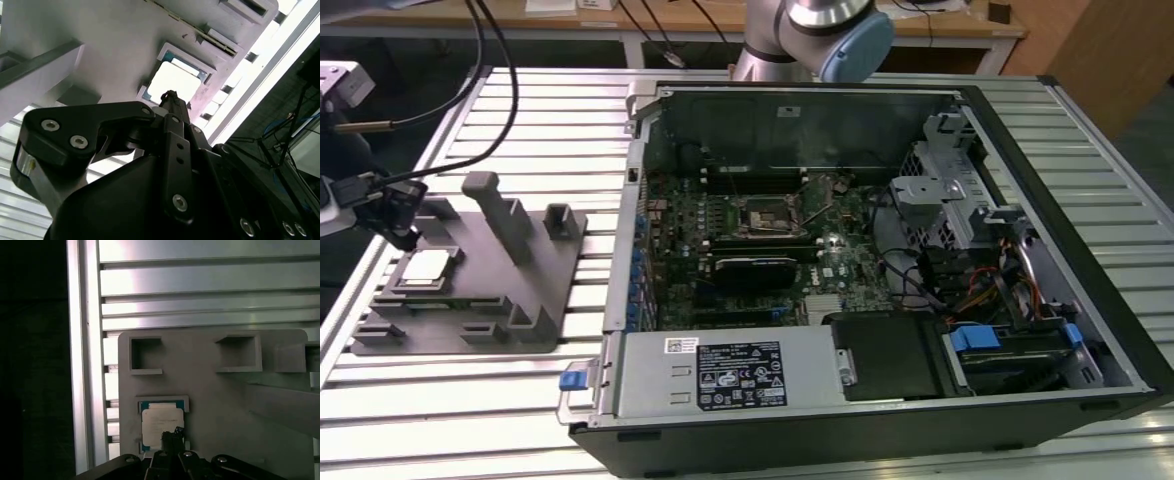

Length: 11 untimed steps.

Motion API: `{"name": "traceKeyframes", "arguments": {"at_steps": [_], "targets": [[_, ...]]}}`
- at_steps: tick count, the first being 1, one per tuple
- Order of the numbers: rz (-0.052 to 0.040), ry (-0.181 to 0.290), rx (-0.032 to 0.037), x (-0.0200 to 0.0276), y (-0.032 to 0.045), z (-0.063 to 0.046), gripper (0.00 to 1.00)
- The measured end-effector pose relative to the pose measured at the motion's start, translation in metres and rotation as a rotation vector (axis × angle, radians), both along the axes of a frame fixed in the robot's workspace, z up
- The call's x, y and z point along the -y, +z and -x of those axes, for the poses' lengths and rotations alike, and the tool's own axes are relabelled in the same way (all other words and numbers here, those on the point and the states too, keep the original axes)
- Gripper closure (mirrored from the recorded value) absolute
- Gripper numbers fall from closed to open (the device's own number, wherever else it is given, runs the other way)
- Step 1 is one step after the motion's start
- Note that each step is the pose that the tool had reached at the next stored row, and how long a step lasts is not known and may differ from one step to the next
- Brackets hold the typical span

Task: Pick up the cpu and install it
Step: 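Pick up the cpu and move it towards the insertion slot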

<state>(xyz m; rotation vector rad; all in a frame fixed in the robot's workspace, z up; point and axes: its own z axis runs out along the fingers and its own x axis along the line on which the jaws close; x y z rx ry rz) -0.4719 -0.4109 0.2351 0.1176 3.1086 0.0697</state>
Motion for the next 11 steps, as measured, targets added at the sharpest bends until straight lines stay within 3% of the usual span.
{"name": "traceKeyframes", "arguments": {"at_steps": [6,11], "targets": [[0.0000,0.000,0.0001,0.0000,-0.0133,0.000,0.89],[0.0001,0.000,0.0000,0.0000,-0.0194,0.002,0.89]]}}
